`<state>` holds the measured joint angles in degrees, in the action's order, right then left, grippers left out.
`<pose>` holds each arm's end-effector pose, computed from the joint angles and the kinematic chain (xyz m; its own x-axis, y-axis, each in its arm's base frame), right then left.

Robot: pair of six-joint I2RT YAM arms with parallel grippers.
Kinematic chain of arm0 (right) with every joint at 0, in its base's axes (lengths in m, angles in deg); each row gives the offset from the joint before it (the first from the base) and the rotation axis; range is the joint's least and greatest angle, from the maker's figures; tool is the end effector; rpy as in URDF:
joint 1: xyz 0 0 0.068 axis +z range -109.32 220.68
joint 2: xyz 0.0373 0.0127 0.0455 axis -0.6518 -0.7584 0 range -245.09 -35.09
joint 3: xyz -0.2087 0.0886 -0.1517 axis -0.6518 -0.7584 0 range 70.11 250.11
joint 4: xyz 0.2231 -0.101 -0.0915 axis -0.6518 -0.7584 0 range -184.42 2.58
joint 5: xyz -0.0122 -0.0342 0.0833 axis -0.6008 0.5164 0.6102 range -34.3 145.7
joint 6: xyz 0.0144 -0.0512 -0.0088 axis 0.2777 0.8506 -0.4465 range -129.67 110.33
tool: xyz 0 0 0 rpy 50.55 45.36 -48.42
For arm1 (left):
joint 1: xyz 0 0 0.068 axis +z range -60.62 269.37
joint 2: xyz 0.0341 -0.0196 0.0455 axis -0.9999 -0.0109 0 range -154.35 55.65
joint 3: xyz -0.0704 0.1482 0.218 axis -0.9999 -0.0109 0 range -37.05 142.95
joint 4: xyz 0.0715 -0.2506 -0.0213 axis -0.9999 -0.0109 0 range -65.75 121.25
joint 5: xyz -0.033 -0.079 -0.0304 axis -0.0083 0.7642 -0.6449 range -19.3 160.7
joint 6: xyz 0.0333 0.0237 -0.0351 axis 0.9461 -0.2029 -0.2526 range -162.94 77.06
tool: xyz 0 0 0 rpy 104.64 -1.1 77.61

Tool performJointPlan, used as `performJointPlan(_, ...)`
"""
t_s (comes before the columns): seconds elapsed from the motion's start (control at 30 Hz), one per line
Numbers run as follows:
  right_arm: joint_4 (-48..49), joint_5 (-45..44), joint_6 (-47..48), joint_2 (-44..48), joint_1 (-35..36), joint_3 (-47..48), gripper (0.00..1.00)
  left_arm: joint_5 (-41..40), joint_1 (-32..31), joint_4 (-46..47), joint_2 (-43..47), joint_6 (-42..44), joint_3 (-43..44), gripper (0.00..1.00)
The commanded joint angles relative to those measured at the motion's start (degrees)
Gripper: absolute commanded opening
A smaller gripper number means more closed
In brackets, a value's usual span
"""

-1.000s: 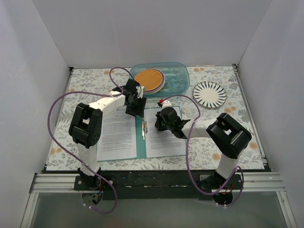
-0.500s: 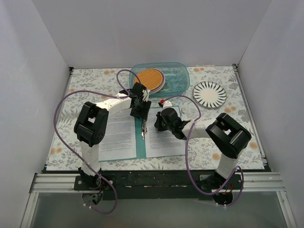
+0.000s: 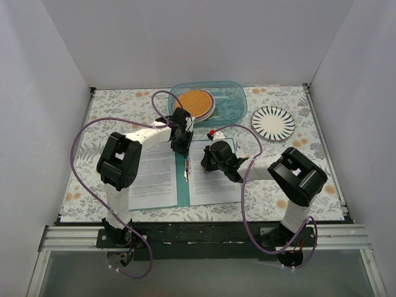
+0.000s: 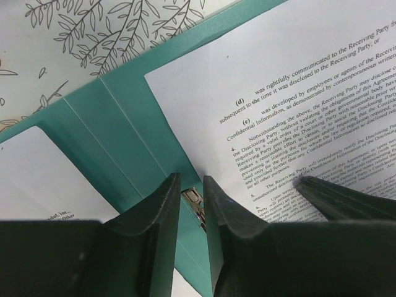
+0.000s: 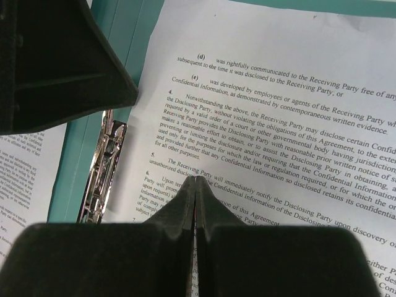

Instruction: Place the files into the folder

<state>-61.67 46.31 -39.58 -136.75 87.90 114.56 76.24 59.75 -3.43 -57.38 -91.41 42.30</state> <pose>0.2417 0.2526 0.1416 -0.6213 0.0528 -0.7818 -0.3692 0.8603 0.3515 0.3467 -0.2011 0.1689 -0.9272 -0.3299 -0.1774 -0.2581 0.9059 -0.3358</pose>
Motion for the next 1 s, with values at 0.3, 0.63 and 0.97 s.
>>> performJointPlan(0.3,-4.2,0.4,-1.4,-1.6,0.3,-0.5,0.01,1.0,-0.1,-6.5,2.2,2.1,7.5,0.19)
performJointPlan(0.63,-5.7,-0.5,-2.3,-2.1,0.7,-0.5,0.01,8.2,-0.1,-11.2,5.8,4.0,5.6,0.18)
performJointPlan(0.97,-5.5,-0.1,-2.3,-2.0,1.0,-0.9,0.01,0.3,0.0,-8.1,3.8,2.0,6.0,0.33)
